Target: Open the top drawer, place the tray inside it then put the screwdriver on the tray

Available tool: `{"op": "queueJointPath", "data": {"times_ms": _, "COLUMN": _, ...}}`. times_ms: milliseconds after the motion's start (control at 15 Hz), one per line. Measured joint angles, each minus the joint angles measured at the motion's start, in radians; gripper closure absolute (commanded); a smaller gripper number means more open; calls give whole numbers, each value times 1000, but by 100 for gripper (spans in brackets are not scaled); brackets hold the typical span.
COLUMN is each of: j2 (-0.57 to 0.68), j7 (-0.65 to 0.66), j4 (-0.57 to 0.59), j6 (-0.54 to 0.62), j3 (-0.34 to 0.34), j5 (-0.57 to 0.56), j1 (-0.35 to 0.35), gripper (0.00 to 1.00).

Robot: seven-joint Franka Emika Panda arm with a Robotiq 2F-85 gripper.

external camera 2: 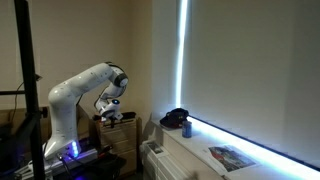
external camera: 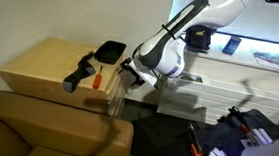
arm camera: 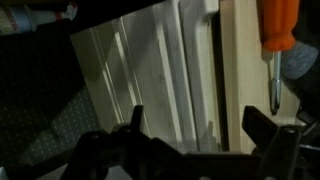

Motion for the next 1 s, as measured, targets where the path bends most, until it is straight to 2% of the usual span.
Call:
{"op": "queueJointPath", "data": {"times_ms": 200, "j2": 0, "j7": 0, "j4": -34, "j6": 1, "j3": 14, "j5": 0, "j1": 0, "gripper": 0}}
{"op": "queueJointPath", "data": {"times_ms": 333, "j2": -2, "j7": 0, "j4": -18, "j6": -4, "j3": -3, "j5": 18, "j1": 14, "gripper": 0}}
{"op": "queueJointPath", "data": {"times_ms": 1000, "j2": 86, "j7": -3, "j4": 208, "j6": -16, "j3": -155, "j5": 30, "j1": 244, "gripper": 0}}
